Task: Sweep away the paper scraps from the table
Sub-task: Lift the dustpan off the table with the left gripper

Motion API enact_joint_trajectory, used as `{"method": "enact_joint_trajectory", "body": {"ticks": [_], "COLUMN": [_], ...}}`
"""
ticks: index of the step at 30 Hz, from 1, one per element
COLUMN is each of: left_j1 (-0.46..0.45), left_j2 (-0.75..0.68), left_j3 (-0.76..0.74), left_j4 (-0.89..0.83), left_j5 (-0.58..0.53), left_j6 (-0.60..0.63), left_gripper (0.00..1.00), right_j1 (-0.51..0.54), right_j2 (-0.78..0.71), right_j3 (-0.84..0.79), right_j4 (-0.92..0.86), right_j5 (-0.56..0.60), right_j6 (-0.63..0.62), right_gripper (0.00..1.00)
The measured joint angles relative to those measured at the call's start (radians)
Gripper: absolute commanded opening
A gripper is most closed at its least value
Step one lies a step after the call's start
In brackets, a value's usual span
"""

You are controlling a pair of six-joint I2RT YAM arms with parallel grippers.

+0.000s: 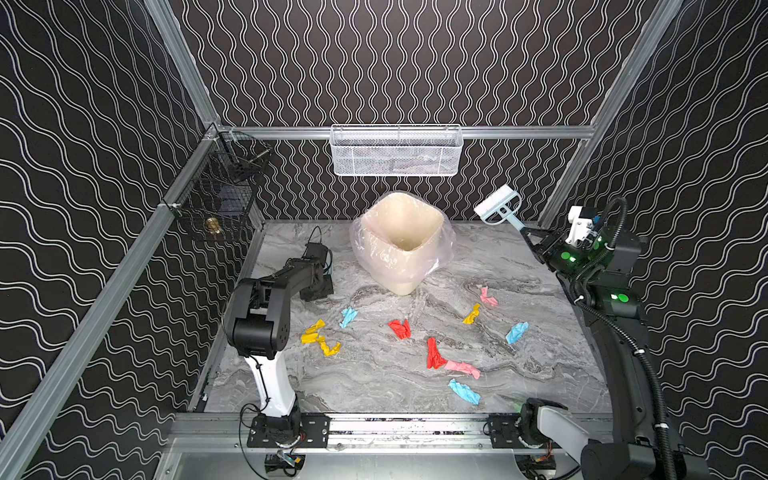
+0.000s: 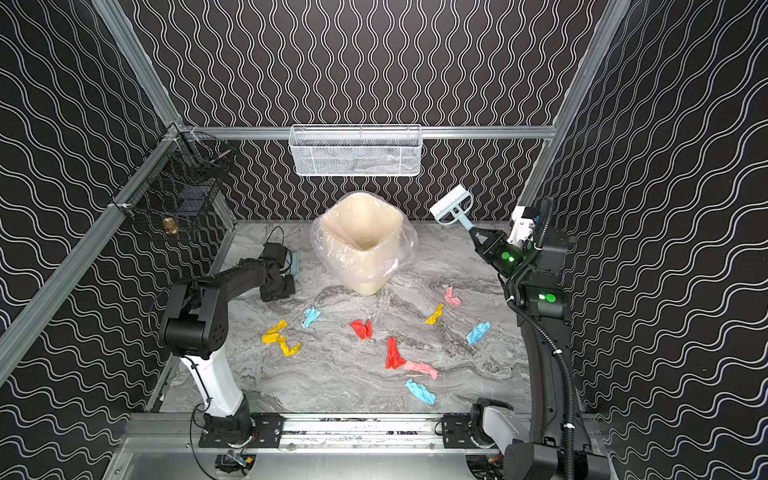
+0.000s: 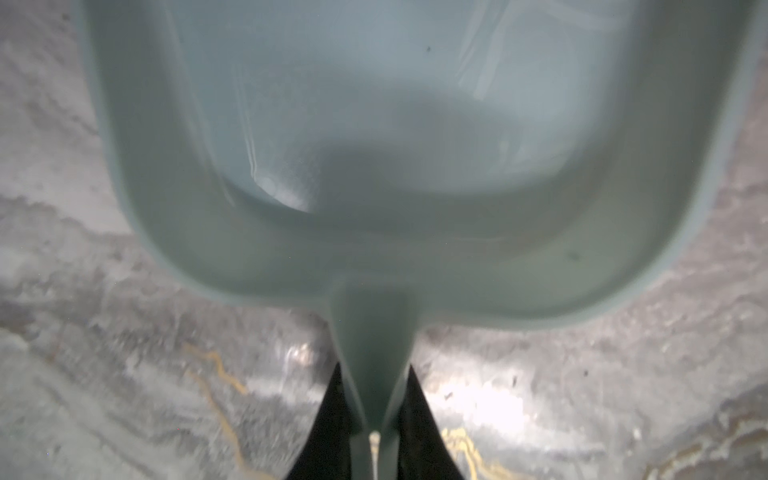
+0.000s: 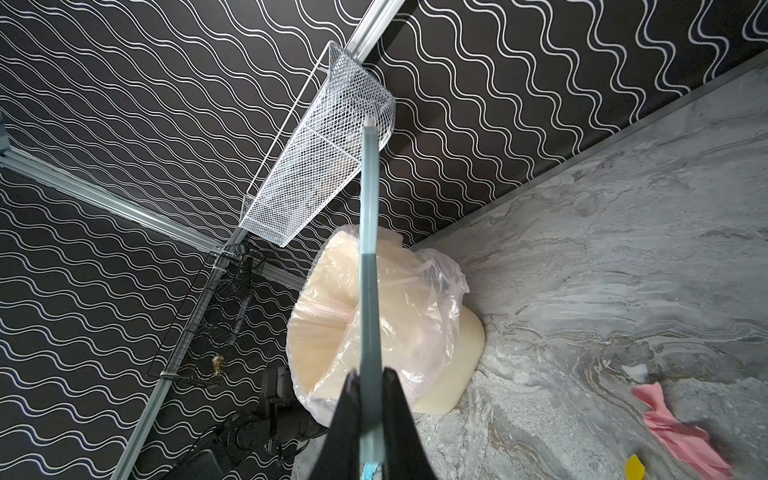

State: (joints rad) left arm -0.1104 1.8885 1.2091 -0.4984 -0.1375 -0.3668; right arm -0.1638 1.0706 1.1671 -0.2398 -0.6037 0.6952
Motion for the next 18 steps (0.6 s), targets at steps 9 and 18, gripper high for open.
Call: {"method": "enact_joint_trajectory", "body": {"ticks": [9, 18], "left_j1": [0.0, 0.0], "left_j2": [-0.035, -0.163], "left_j3": [-0.006, -0.027], "left_j4": [-0.024, -0.076], "left_j5": [0.012, 0.023], "left_j6": [0.008, 0.014], "left_gripper": [0.08, 0.08], "right_j1": [0.0, 0.0], "right_j2": [0.001, 0.003], "right_j3": [0.0, 0.011], "right_j4": [0.0, -0.015], "right_j5": [0.0, 0.0], "right_j6": [0.0, 0.0], "right_gripper": [0.0, 0.0]}}
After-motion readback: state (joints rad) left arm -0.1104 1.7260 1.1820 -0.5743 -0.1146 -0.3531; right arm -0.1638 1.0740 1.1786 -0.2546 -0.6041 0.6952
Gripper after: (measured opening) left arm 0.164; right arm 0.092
